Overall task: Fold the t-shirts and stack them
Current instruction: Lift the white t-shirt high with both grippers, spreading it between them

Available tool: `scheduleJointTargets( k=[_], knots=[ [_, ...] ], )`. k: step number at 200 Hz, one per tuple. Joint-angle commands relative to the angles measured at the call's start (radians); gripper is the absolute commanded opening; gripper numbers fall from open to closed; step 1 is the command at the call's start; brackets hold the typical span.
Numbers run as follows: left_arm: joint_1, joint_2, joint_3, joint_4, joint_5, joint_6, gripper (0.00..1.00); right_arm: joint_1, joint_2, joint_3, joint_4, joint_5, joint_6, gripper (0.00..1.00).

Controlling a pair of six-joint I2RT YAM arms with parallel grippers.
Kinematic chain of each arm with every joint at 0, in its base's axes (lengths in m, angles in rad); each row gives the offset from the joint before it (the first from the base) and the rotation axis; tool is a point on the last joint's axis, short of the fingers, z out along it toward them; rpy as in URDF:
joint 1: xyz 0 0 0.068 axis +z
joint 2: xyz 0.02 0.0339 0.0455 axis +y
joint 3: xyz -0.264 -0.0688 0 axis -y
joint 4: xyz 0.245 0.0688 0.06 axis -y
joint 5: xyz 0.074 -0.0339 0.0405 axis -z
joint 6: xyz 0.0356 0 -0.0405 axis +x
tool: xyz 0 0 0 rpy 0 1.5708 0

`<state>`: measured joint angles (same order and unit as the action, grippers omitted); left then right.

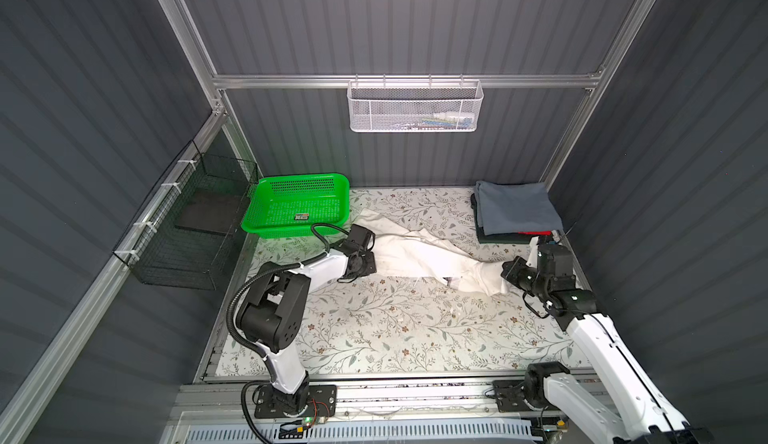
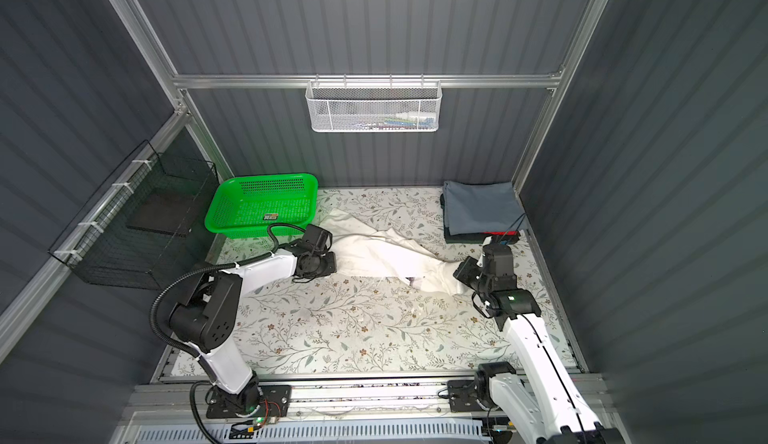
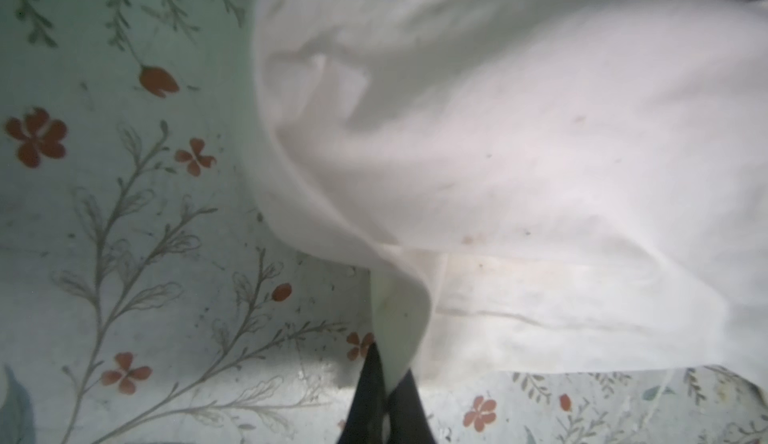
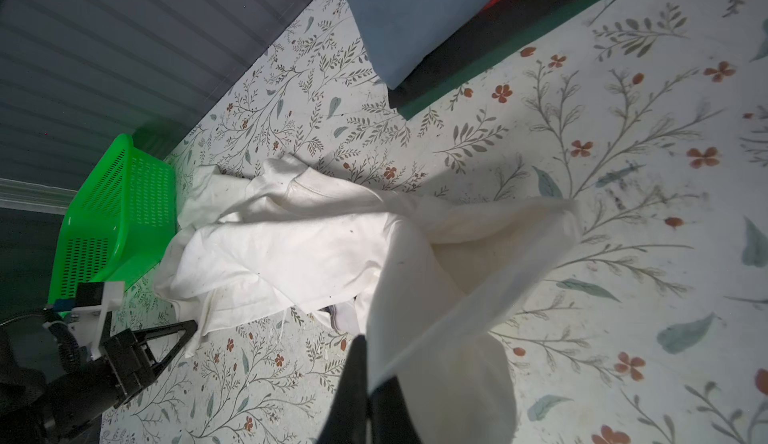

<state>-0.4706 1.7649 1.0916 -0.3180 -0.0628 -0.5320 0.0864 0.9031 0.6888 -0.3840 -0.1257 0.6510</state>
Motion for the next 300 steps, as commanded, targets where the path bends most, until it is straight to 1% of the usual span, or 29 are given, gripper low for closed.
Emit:
scheduleJointTargets(
  k=[1, 19, 21, 25, 47, 66, 80, 90, 105, 117, 129, 146, 162, 172, 185, 198, 207, 216, 221, 244, 275, 284, 300],
  knots=[
    [-0.002, -0.015, 0.139, -0.064, -0.028, 0.020, 0.00, -0.008, 0.099, 0.057, 0.094, -0.017, -0.031, 0.00],
    [-0.001, 0.026, 0.291, -0.112, -0.026, 0.044, 0.00, -0.027, 0.206, 0.178, 0.105, -0.027, -0.061, 0.00],
    [0.000, 0.031, 0.306, -0.119, -0.025, 0.048, 0.00, -0.030, 0.237, 0.194, 0.104, -0.032, -0.064, 0.00],
    [0.000, 0.041, 0.368, -0.133, -0.024, 0.055, 0.00, -0.036, 0.269, 0.220, 0.102, -0.041, -0.071, 0.00],
    [0.014, 0.105, 0.601, -0.198, -0.034, 0.098, 0.00, -0.072, 0.401, 0.414, 0.109, -0.091, -0.099, 0.00],
    [0.038, 0.171, 0.836, -0.278, -0.041, 0.132, 0.00, -0.104, 0.496, 0.606, 0.082, -0.095, -0.114, 0.00],
    [0.054, 0.214, 1.002, -0.339, -0.046, 0.160, 0.00, -0.121, 0.541, 0.758, 0.026, -0.093, -0.139, 0.00],
    [0.061, 0.227, 1.105, -0.379, -0.062, 0.177, 0.00, -0.126, 0.549, 0.837, 0.004, -0.080, -0.163, 0.00],
    [0.063, 0.213, 1.196, -0.412, -0.107, 0.221, 0.00, -0.131, 0.528, 0.911, 0.001, -0.060, -0.191, 0.00],
    [0.063, 0.167, 1.190, -0.406, -0.137, 0.241, 0.00, -0.132, 0.489, 0.939, -0.034, -0.029, -0.209, 0.00],
    [0.063, 0.091, 1.120, -0.382, -0.143, 0.248, 0.00, -0.132, 0.433, 0.936, -0.051, -0.018, -0.226, 0.00],
    [0.061, -0.053, 0.914, -0.313, -0.130, 0.227, 0.00, -0.132, 0.341, 0.862, -0.061, -0.026, -0.221, 0.00],
    [0.061, -0.196, 0.707, -0.266, -0.135, 0.186, 0.00, -0.131, 0.224, 0.730, -0.066, -0.025, -0.208, 0.00],
    [0.061, -0.288, 0.592, -0.248, -0.138, 0.157, 0.00, -0.131, 0.125, 0.660, -0.075, -0.013, -0.198, 0.00],
    [0.061, -0.389, 0.495, -0.249, -0.140, 0.128, 0.00, -0.129, 0.050, 0.618, -0.108, -0.017, -0.194, 0.00],
    [0.061, -0.474, 0.457, -0.265, -0.128, 0.118, 0.00, -0.128, -0.009, 0.633, -0.173, -0.016, -0.193, 0.00],
    [0.061, -0.515, 0.469, -0.287, -0.125, 0.119, 0.00, -0.129, -0.028, 0.668, -0.211, -0.014, -0.199, 0.00],
    [0.061, -0.537, 0.510, -0.318, -0.123, 0.127, 0.00, -0.129, -0.036, 0.740, -0.261, -0.021, -0.201, 0.00],
    [0.061, -0.544, 0.550, -0.339, -0.117, 0.132, 0.00, -0.128, -0.035, 0.770, -0.281, -0.023, -0.204, 0.00],
    [0.061, -0.535, 0.763, -0.447, -0.088, 0.166, 0.00, -0.129, -0.010, 1.001, -0.393, -0.039, -0.202, 0.00],
    [0.061, -0.529, 1.014, -0.527, -0.129, 0.196, 0.00, -0.129, 0.043, 1.263, -0.500, -0.019, -0.217, 0.00],
    [0.061, -0.529, 1.057, -0.527, -0.138, 0.208, 0.00, -0.129, 0.061, 1.308, -0.508, -0.005, -0.224, 0.00],
    [0.061, -0.505, 1.107, -0.535, -0.157, 0.225, 0.00, -0.127, 0.085, 1.323, -0.488, 0.007, -0.223, 0.00]
  ],
)
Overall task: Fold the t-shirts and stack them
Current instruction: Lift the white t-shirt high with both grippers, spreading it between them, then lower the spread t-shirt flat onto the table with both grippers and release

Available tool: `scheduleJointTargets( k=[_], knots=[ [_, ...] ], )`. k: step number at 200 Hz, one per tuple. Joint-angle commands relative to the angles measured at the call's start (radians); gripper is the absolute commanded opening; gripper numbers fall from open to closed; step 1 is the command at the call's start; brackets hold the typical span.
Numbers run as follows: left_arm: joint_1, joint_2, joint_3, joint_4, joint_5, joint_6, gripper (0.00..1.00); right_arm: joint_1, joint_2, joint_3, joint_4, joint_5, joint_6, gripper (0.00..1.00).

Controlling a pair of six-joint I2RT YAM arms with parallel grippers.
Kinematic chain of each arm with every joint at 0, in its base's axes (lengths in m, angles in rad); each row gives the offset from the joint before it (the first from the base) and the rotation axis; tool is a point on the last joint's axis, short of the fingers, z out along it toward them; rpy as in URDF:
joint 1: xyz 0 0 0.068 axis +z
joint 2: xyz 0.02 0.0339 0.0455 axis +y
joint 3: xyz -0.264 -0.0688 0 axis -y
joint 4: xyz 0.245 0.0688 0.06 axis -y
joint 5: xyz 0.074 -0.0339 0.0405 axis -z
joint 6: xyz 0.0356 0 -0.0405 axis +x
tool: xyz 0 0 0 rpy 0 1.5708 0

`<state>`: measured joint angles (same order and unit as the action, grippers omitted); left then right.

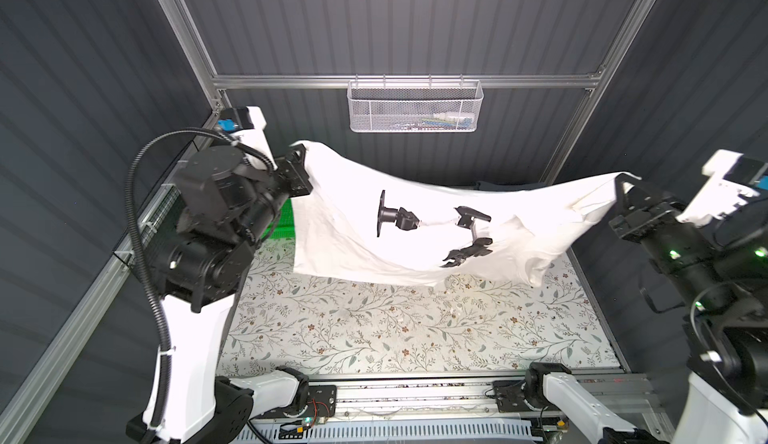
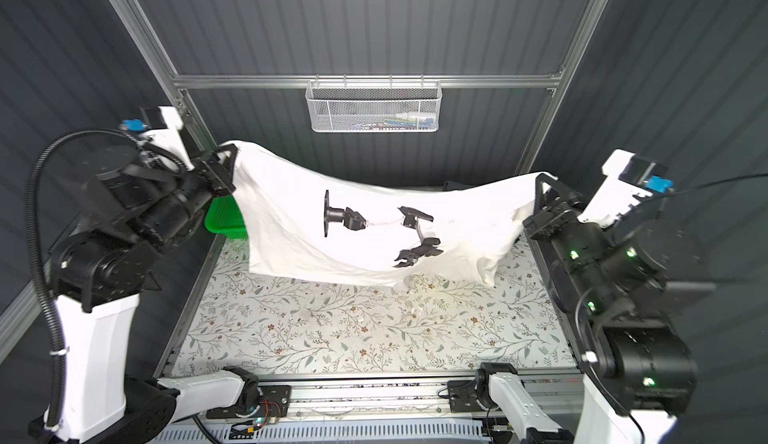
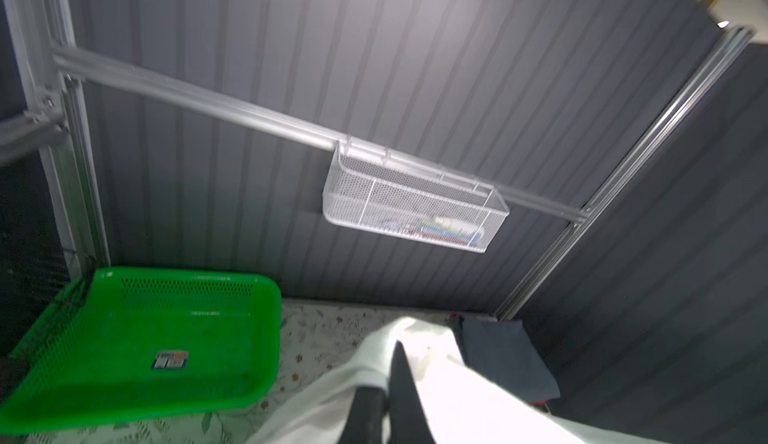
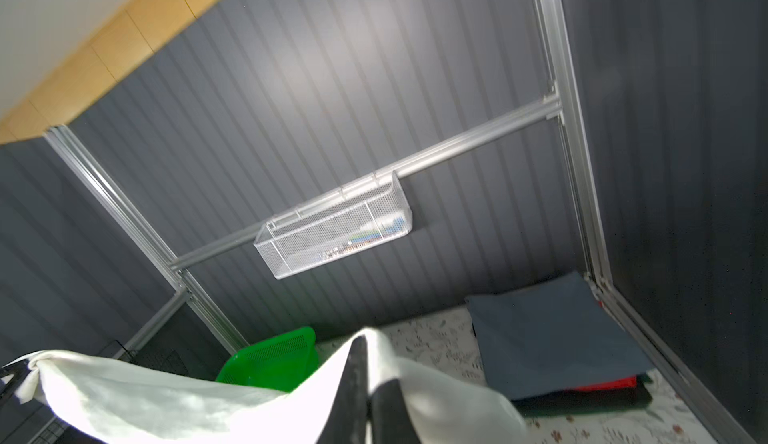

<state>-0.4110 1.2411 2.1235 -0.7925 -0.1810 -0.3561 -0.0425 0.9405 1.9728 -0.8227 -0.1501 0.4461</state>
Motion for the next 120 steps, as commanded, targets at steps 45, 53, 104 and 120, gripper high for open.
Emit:
scheduleJointTargets(
  k=[45, 53, 104, 120],
  knots=[
    [0.001, 0.141, -0.010, -0.011, -0.075, 0.048, 0.00, 0.000, 0.163, -0.062, 0.057, 0.015, 0.000, 0.00],
    [0.001, 0.157, -0.051, 0.017, -0.082, 0.050, 0.00, 0.001, 0.172, -0.096, 0.087, 0.021, 0.006, 0.00],
    [0.016, 0.383, -0.200, 0.151, -0.106, 0.065, 0.00, 0.000, 0.342, -0.420, 0.365, 0.051, 0.058, 0.00],
    [0.033, 0.490, -0.188, 0.157, -0.101, 0.050, 0.00, 0.000, 0.432, -0.448, 0.424, 0.043, 0.054, 0.00]
  ],
)
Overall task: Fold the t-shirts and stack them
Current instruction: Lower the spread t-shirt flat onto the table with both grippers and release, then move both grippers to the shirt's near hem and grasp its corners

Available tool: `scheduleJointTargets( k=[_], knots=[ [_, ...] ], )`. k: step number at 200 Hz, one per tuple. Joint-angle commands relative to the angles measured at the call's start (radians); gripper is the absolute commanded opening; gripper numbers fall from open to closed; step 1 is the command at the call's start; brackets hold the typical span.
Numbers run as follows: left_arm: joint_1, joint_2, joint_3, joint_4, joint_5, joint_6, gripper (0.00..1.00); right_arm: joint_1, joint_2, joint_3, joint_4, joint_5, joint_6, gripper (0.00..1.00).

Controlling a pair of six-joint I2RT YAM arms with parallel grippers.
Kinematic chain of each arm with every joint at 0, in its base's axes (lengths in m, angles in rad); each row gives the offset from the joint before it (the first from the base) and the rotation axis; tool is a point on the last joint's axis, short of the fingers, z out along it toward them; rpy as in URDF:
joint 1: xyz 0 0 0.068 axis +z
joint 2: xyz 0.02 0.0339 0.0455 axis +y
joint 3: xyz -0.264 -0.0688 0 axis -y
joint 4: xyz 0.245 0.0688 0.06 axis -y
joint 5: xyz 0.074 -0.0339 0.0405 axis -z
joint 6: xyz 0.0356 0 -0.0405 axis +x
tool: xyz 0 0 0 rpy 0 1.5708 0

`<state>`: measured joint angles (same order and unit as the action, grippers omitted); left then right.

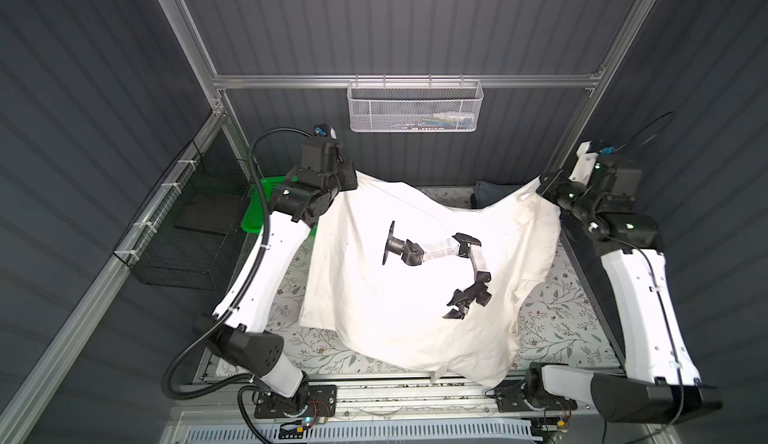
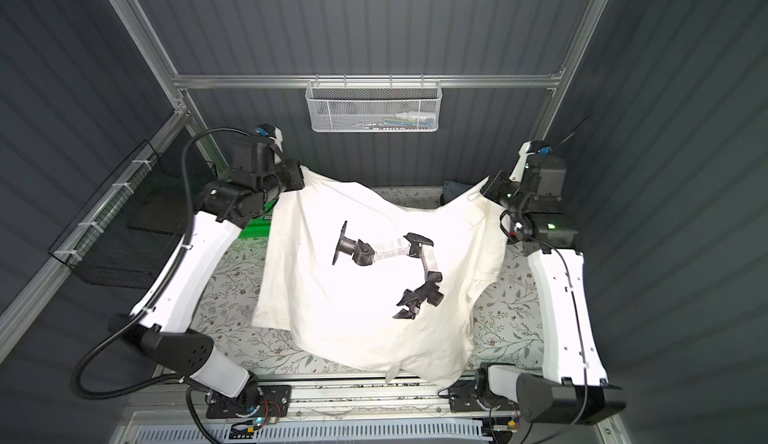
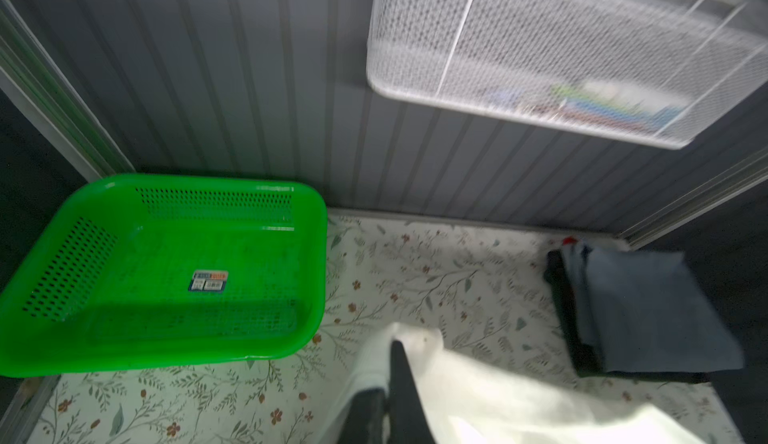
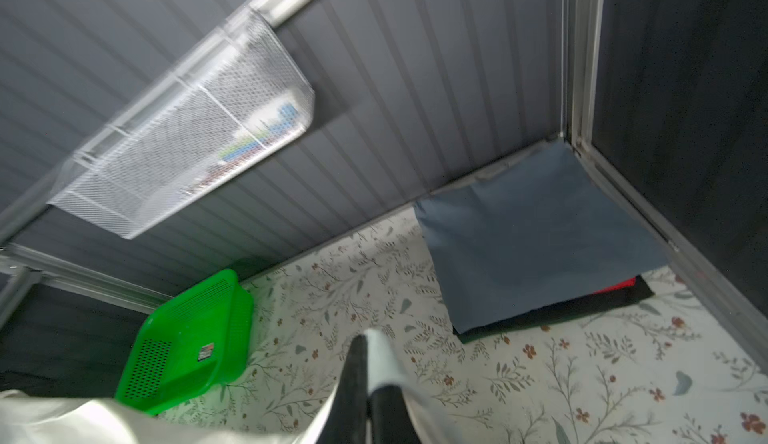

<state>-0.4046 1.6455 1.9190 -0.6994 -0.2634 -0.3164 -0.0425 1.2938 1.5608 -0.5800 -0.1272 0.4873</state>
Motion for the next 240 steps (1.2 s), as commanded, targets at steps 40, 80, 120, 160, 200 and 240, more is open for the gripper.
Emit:
scheduleJointTargets(
  k=[40, 80, 120, 160, 200, 240],
  knots=[
    [0.049, 0.290, 0.024, 0.163, -0.009, 0.030, 0.00, 0.007, 0.383, 0.053, 0.249, -0.009, 0.017, 0.00],
    [0.114, 0.557, 0.217, 0.107, 0.014, 0.067, 0.00, 0.009, 0.651, 0.272, 0.175, -0.085, 0.017, 0.29],
    [0.116, 0.633, 0.366, 0.064, 0.113, 0.100, 0.93, 0.009, 0.728, 0.463, 0.017, -0.040, -0.023, 0.92],
    [0.107, 0.423, 0.132, 0.221, 0.172, 0.092, 1.00, 0.009, 0.550, 0.341, 0.014, 0.043, -0.041, 0.99],
    [0.077, 0.228, -0.055, 0.239, 0.133, -0.020, 1.00, 0.029, 0.212, -0.086, 0.052, 0.035, 0.038, 0.99],
    [0.008, -0.057, -0.468, 0.323, 0.015, -0.082, 1.00, 0.076, -0.141, -0.557, -0.028, 0.016, 0.118, 0.99]
  ],
)
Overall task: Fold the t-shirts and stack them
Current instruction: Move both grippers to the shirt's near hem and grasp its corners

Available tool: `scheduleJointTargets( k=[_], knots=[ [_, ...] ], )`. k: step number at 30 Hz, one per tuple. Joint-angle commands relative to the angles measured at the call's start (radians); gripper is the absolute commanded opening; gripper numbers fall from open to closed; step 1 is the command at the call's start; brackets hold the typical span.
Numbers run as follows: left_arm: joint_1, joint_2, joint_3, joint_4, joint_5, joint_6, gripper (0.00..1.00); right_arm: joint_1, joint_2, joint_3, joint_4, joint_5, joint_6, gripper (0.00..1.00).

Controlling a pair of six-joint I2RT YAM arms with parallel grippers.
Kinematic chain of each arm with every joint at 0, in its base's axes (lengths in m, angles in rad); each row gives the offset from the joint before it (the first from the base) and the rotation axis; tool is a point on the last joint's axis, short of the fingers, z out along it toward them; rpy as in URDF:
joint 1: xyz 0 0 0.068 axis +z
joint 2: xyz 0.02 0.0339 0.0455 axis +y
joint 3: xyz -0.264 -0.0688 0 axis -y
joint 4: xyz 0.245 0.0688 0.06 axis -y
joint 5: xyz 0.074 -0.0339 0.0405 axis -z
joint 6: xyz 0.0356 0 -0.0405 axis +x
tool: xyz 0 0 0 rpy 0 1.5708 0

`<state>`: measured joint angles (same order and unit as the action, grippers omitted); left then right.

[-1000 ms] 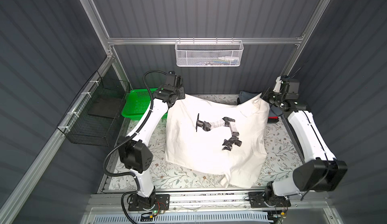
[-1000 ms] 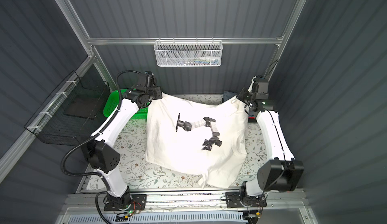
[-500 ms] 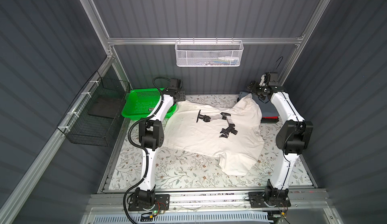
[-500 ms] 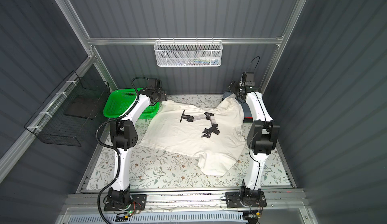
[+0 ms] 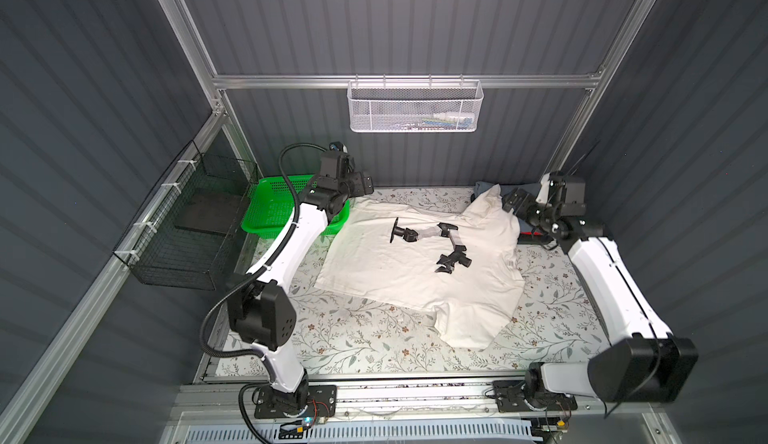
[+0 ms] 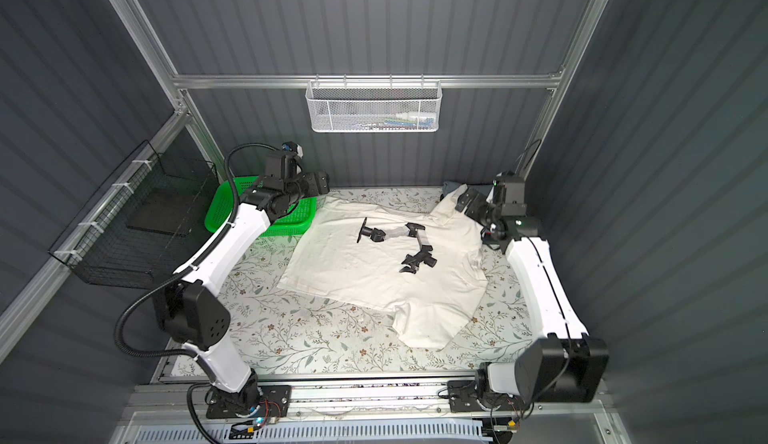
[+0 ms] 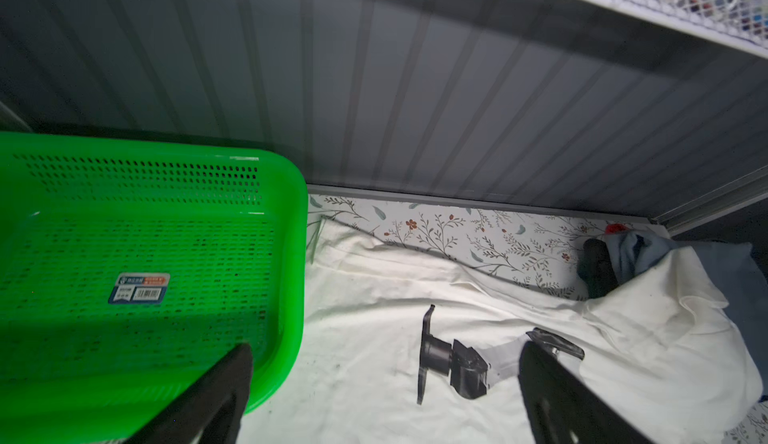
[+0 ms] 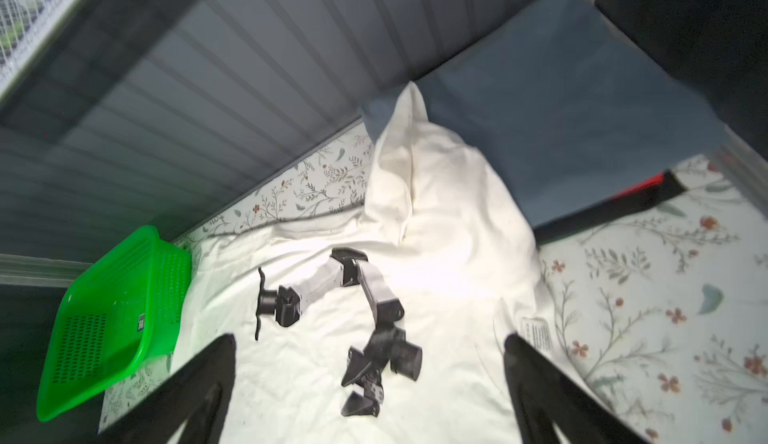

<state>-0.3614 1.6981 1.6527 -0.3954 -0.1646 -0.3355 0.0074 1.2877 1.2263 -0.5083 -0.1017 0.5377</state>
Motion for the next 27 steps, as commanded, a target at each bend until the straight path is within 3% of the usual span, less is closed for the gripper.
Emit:
scheduleJointTargets(
  k=[1, 7, 9, 12, 17, 22, 27],
  knots=[
    [-0.037, -0.116, -0.212, 0.019, -0.087, -0.065, 1.00, 0.028, -0.143, -0.232, -0.104, -0.012, 0.071, 0.99],
    [-0.041, -0.300, -0.557, 0.015, -0.156, -0.133, 1.00, 0.066, -0.419, -0.486, -0.220, -0.083, 0.159, 0.98],
    [-0.035, -0.301, -0.608, 0.005, -0.172, -0.157, 1.00, 0.086, -0.464, -0.534, -0.258, -0.068, 0.182, 0.97],
    [-0.018, -0.251, -0.644, 0.010, -0.111, -0.181, 1.00, 0.104, -0.500, -0.615, -0.282, 0.007, 0.212, 0.95],
    [0.024, -0.140, -0.658, 0.029, 0.028, -0.218, 1.00, 0.126, -0.439, -0.668, -0.276, -0.002, 0.217, 0.90],
    [0.041, -0.117, -0.712, 0.047, 0.026, -0.234, 0.94, 0.184, -0.390, -0.722, -0.168, 0.007, 0.248, 0.77],
    [0.050, -0.055, -0.745, 0.036, 0.021, -0.236, 0.93, 0.192, -0.299, -0.771, -0.086, -0.012, 0.276, 0.72]
  ],
)
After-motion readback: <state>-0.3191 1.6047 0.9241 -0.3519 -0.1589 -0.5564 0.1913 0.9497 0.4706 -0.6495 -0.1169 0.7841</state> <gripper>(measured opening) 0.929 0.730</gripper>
